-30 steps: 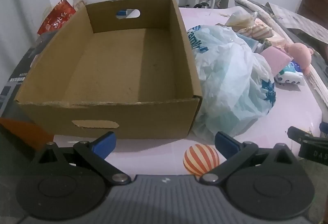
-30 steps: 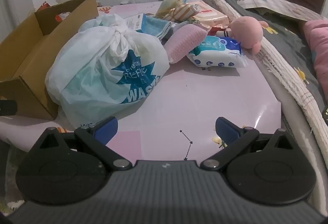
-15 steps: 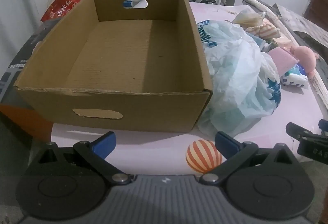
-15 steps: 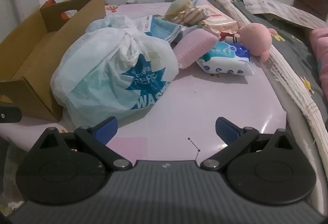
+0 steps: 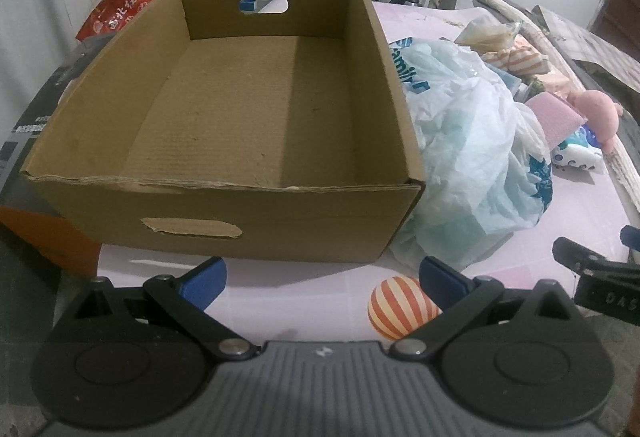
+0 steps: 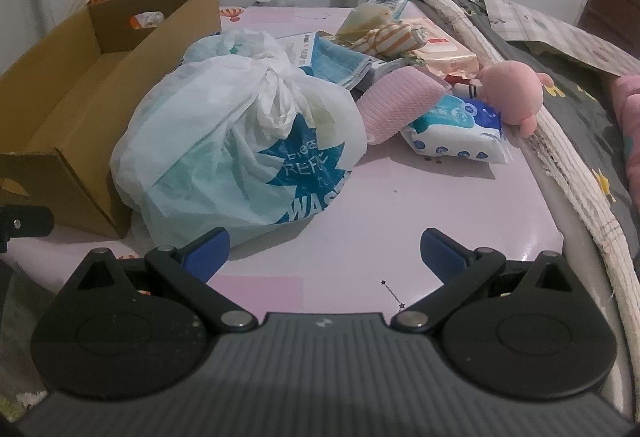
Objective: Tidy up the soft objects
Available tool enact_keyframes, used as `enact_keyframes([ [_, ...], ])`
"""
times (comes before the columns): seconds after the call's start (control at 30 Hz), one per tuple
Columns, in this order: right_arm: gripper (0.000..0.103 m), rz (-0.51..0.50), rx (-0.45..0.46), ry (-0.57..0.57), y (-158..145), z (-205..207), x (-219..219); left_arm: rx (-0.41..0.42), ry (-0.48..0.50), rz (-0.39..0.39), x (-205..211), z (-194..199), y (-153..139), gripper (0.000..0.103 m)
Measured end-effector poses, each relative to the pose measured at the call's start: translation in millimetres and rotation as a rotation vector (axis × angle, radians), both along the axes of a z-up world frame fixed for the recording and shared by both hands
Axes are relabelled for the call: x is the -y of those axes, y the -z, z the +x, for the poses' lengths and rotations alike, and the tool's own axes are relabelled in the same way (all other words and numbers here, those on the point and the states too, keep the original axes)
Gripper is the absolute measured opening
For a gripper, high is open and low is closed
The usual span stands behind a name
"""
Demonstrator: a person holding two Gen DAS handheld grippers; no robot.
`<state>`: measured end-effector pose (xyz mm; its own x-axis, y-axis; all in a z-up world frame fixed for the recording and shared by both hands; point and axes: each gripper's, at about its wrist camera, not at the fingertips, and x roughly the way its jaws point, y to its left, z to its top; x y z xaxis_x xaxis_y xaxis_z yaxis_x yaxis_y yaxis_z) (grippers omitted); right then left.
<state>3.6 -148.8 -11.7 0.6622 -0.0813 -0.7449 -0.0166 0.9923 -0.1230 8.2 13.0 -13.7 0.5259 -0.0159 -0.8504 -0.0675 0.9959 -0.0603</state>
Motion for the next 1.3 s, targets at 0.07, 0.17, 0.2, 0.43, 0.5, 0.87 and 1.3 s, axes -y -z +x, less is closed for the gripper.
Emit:
enact_keyframes([
  [0.07,0.102,-0.001,-0.003,-0.002,0.3,0.4,-0.6,0.001,0.002,0.002,0.3,0.3,0.0,0.103],
  [0.17,0.102,0.000,-0.006,-0.001,1.0,1.0,-1.2,0.000,0.003,0.001,-0.3,0.9,0.6,0.103],
  [0.2,0.102,0.000,-0.006,-0.001,1.1,1.2,-0.9,-0.001,0.003,0.001,-0.4,1.0,0.9,0.103],
  [0.43,0.102,0.003,-0.008,0.001,1.7,1.2,-0.1,0.002,0.001,0.003,-0.4,1.6,0.5,0.103],
  [0.5,0.102,0.002,-0.008,0.002,1.8,1.3,-0.1,0.002,0.000,0.003,-0.5,1.9,0.4,0.103],
  [0.87,0.102,0.007,-0.009,0.004,2.3,1.2,1.6,-0.001,0.003,0.006,0.3,1.7,-0.3,0.103],
  [1.3,0.102,0.008,-0.010,0.001,4.1,1.5,2.0,-0.002,0.003,0.008,0.9,1.3,0.7,0.103],
])
